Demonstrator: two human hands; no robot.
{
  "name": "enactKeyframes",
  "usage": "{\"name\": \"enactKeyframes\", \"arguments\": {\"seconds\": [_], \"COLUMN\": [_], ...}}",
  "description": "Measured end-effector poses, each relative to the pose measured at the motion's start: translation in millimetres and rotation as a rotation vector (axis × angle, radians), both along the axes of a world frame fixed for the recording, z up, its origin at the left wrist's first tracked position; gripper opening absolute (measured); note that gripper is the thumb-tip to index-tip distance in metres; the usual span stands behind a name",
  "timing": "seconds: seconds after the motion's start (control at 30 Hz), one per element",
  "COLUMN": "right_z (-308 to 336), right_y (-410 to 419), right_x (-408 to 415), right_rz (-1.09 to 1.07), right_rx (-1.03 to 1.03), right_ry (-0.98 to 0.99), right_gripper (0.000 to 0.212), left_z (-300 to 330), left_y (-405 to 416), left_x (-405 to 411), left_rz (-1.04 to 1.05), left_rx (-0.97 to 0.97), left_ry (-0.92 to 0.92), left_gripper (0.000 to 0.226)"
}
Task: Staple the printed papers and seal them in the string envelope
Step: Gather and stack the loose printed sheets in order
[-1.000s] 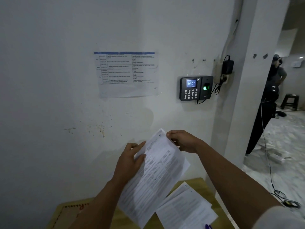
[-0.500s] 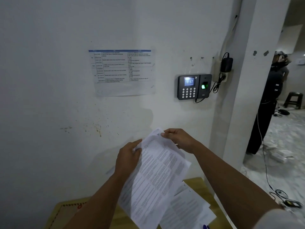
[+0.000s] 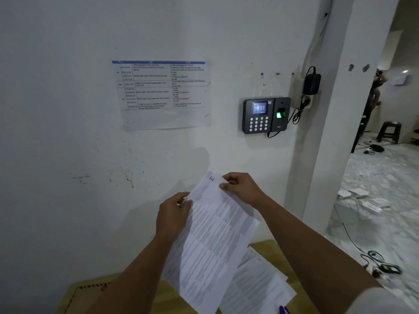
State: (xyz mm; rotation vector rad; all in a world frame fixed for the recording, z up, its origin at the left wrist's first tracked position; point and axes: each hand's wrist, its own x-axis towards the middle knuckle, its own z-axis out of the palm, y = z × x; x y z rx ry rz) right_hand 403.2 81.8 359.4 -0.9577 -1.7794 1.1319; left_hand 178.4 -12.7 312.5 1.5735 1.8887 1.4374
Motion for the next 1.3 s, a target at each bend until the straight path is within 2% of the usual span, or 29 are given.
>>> {"name": "enactKeyframes", "arguments": {"seconds": [0.1, 0.13, 0.27, 0.4, 0.53, 0.63, 0.73, 0.87, 0.97, 1.13, 1.3], "right_z": [0, 0, 2, 2, -12, -23, -38, -64, -84, -129, -180], "right_y": [5, 8, 17, 19, 17, 16, 16, 11, 10, 21, 45], "right_x": [-8, -11, -19, -30, -41, -47, -50, -38, -22, 5, 31], "right_rz": [-0.008, -0.013, -0.053, -0.062, -0.077, -0.115, -0.137, -0.238, -0.317, -0.267, -0.309], "right_rx": [0.008, 0.011, -0.010, -0.002, 0.074, 0.103, 0.087, 0.025, -0.047, -0.184, -0.322], "right_ry": [-0.016, -0.030, -0.036, -0.089, -0.239, -0.290, -0.309, -0.280, -0.292, -0.498, -0.413], "right_gripper": [0.018, 0.019, 0.022, 0.021, 0.036, 0.039, 0.042, 0.039, 0.036, 0.044, 0.038], "left_z": [-8, -10, -15, -23, -33, -43, -60, -79, -103, -137, -175], "left_y": [8, 10, 11, 24, 33, 37, 40, 44, 61, 86, 106], "left_x": [-12, -18, -35, -52, -62, -68, -72, -68, -60, -32, -8], "left_rz": [0.095, 0.072, -0.287, -0.290, -0.318, -0.369, -0.424, -0.474, -0.550, -0.594, -0.660], "left_rx": [0.009, 0.018, -0.025, -0.013, -0.026, -0.023, -0.034, -0.044, -0.058, -0.199, -0.406], "left_ry": [0.270, 0.296, 0.133, 0.150, 0.152, 0.162, 0.295, 0.396, 0.340, 0.156, 0.103], "left_gripper": [0.027, 0.030, 0.037, 0.030, 0.029, 0.040, 0.059, 0.065, 0.066, 0.058, 0.058]}}
